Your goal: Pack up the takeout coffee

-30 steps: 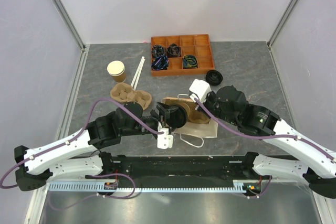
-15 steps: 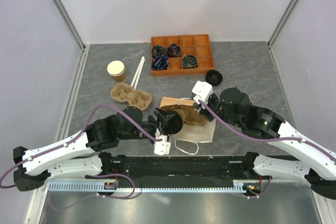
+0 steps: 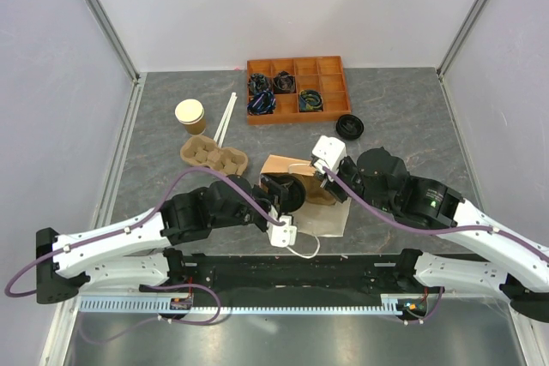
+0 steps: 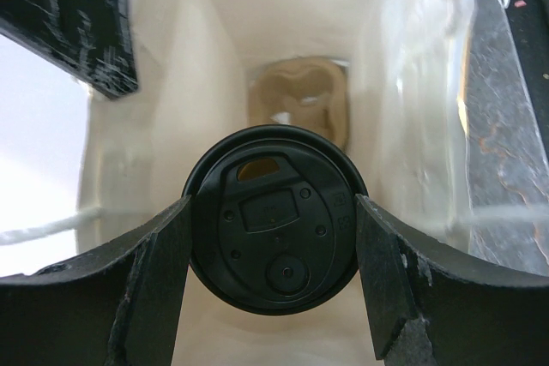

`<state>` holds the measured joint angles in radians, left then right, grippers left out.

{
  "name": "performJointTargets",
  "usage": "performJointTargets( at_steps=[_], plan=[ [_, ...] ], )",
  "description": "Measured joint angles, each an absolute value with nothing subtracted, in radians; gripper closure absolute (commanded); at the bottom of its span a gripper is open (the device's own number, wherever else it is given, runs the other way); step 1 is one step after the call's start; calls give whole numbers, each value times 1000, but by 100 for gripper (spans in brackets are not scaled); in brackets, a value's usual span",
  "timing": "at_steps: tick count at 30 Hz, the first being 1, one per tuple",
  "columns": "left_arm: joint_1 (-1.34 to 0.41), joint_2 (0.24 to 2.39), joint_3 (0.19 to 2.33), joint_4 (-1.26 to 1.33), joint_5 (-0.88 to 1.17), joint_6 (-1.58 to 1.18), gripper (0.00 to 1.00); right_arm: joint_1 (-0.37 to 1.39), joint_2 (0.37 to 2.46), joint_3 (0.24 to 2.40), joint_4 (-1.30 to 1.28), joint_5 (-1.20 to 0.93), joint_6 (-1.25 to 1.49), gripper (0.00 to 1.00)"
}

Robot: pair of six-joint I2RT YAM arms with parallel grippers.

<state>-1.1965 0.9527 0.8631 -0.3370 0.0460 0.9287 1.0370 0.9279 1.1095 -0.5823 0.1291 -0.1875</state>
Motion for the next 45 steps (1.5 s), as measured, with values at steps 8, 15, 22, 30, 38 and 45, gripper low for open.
performJointTargets(
  at_steps=[8, 15, 22, 30, 38, 45],
  plan=[
    [-1244, 960, 823, -265, 24, 933, 69, 1037, 925, 1095, -575, 123, -135, 100],
    [-1291, 987, 808, -208, 22, 936, 69, 1037, 925, 1095, -570, 101, -107, 100],
    [-1329, 970, 731, -176, 20, 974, 69, 1039, 914, 1086, -571, 52, -91, 100],
    [-1333, 921, 707, -199, 33, 989, 69, 1044, 901, 1068, -565, 2, -54, 100],
    [-1336, 1014, 710, -121, 5, 990, 70, 1044, 901, 1056, -561, -27, -32, 100],
    [-1348, 1026, 727, -87, -47, 992, 71, 1044, 901, 1055, -559, -27, -14, 100]
  ],
)
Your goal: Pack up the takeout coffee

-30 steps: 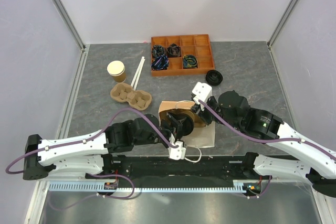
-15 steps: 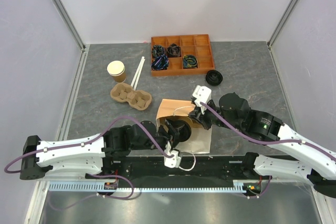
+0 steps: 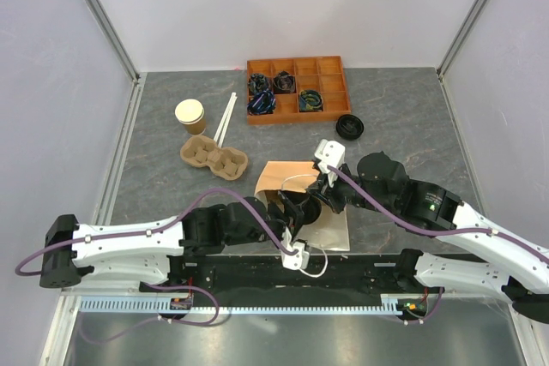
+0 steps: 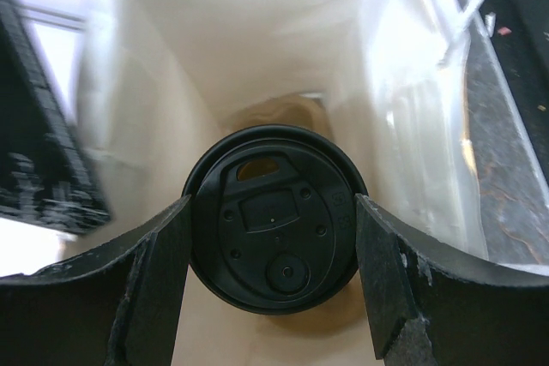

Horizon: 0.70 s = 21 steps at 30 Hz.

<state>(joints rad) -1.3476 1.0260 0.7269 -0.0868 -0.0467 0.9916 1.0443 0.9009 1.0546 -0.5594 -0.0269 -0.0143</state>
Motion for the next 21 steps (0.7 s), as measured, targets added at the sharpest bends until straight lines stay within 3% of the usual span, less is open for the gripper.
performJointTargets(
  at_steps=[21],
  plan=[
    [-1431, 1045, 794, -179, -147, 1026, 73, 1046, 891, 1035, -508, -12, 0, 100]
  ],
)
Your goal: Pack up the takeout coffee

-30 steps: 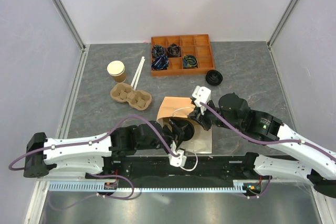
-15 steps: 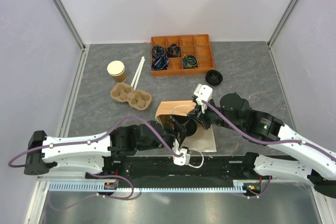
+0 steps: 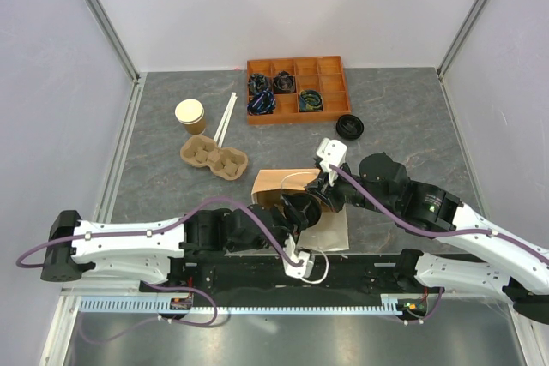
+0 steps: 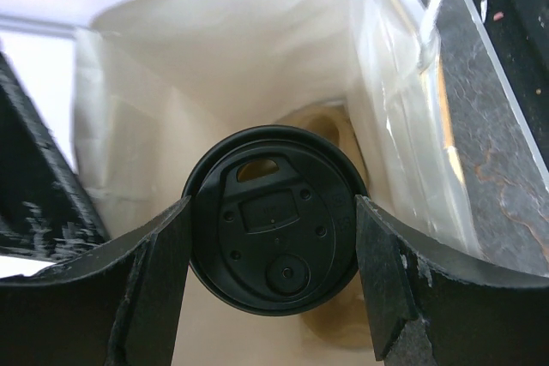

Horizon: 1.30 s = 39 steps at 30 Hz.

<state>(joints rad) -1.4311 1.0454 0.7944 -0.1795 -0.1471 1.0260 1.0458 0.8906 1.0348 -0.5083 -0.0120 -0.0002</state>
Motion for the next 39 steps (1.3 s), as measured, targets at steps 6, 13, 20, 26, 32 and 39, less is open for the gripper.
performJointTargets(
  at_steps=[6, 13, 20, 26, 32, 39],
  plan=[
    [-1431, 1060, 794, -184, -182, 947, 75, 1047, 891, 1034, -507, -16, 18, 100],
    [-1431, 1059, 792, -184, -190, 799, 76, 1037, 891, 1025, -486, -33, 51, 100],
    [-1431, 1057, 742, -92, -208, 752, 81, 1035, 891, 1021, -481, -60, 68, 100],
    [-1430, 1079, 691, 28, -222, 755, 82, 1035, 895, 1022, -481, -73, 80, 100],
    [-1414, 1114, 665, 107, -231, 766, 86, 1035, 907, 1022, -478, -101, 109, 100],
    [-1387, 1148, 661, 146, -231, 769, 88, 1029, 919, 1022, -472, -116, 150, 100]
  ],
)
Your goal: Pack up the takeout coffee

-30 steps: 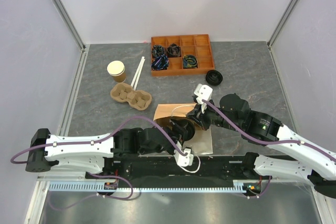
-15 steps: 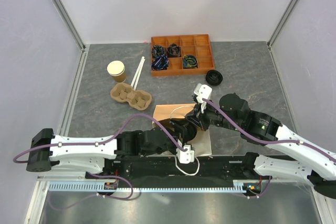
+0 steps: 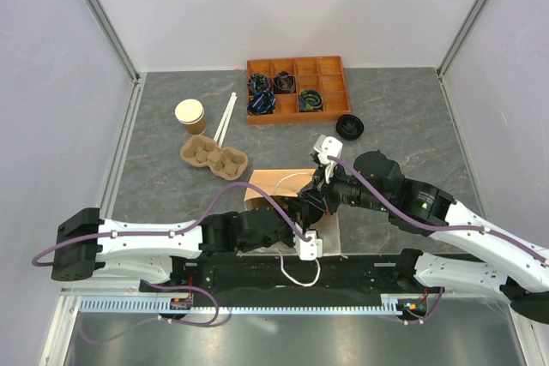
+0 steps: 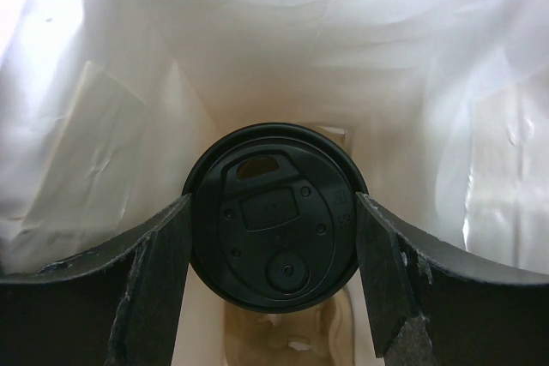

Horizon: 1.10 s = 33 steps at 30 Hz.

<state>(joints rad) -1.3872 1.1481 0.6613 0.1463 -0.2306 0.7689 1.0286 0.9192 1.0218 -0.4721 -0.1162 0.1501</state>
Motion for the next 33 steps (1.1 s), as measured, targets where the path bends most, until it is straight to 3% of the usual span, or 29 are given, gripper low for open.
performJointTargets(
  at_steps=[21, 33],
  plan=[
    [-1347, 1232, 591, 288, -206, 813, 92, 991, 944, 1024, -467, -208, 267, 100],
    [-1320, 1249, 634, 178, -165, 757, 95, 972, 958, 1037, -467, -232, 297, 100]
  ],
)
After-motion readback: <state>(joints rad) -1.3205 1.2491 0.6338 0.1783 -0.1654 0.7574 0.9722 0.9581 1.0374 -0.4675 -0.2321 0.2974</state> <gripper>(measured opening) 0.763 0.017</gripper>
